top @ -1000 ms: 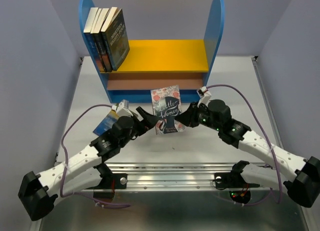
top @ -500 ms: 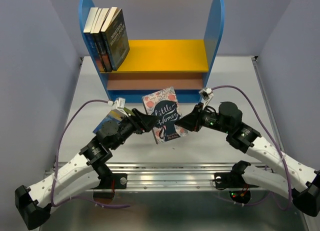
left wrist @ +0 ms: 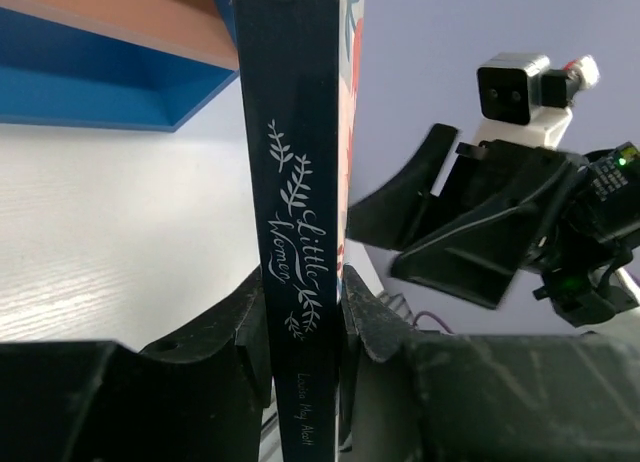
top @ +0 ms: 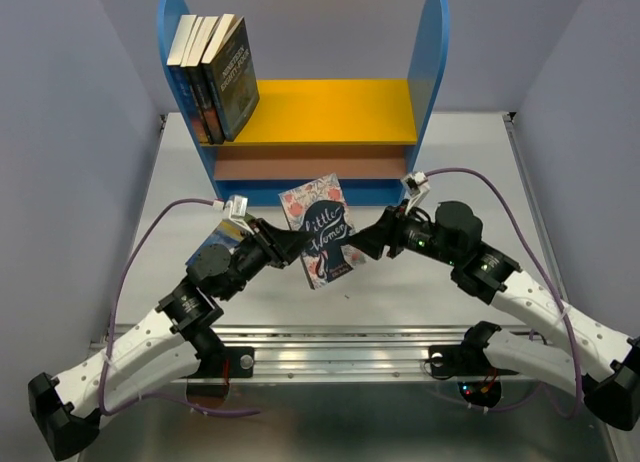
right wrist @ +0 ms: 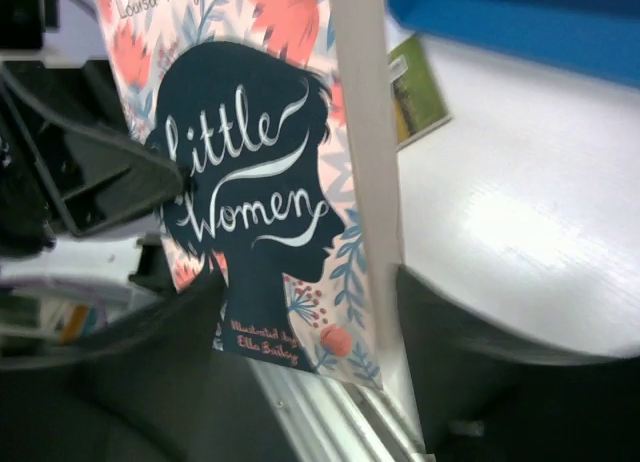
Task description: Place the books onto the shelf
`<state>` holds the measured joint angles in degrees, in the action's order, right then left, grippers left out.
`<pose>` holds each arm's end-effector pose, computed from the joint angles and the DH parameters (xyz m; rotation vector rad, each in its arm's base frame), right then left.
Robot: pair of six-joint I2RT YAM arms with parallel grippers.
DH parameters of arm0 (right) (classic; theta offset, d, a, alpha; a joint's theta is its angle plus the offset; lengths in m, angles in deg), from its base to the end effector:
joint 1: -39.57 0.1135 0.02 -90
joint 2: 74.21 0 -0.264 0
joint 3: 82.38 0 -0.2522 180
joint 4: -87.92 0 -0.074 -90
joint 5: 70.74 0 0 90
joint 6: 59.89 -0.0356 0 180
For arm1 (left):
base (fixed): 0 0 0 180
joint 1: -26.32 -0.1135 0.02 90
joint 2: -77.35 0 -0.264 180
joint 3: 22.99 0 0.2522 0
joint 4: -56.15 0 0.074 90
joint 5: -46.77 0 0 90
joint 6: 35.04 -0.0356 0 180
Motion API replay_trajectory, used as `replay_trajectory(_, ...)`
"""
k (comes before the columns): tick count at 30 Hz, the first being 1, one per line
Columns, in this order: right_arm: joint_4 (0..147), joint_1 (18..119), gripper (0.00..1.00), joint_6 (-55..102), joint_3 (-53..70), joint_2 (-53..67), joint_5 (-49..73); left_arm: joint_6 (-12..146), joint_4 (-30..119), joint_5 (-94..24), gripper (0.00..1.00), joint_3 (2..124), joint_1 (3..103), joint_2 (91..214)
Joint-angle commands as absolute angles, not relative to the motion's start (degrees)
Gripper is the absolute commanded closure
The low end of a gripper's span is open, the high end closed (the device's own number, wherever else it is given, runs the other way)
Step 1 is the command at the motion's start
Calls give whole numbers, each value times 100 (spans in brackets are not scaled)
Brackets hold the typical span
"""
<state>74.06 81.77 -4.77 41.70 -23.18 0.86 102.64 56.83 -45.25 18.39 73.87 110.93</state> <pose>0.1493 0.1505 0.3234 -0.3789 1.8556 1.2365 0.1078 -0.1160 0.3099 -0.0338 1.5657 -1.3231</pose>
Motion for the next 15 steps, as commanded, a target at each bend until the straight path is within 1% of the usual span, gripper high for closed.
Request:
replay_trajectory(1,6908,8185,2,-303,3553,-2297,1247,9577,5971,-4868,100,2125,7361,11003)
replay_trajectory(2,6741,8185,0,-251,3499,-2288,1580,9409,5927,-4894,100,2284,7361,11065)
replay_trajectory(3,6426,8185,0,-259,3455,-2271,1740,9190,5796,-4920,100,2459,7361,11144)
replay_trajectory(6,5872,8185,0,-268,3350,-2244,2319,8486,5558,-5429,100,3529,7361,11539)
replay_trajectory(8,5633,8185,0,-285,3358,-2305,2679,7986,5575,-5737,100,3892,7361,11671)
replay_trajectory(12,5237,8185,0,-303,3498,-2621,3024,7160,5584,-5834,100,4910,7361,11926)
replay_trajectory(15,5140,8185,0,-312,3639,-2919,3147,6466,5793,-6150,100,5194,7361,12041)
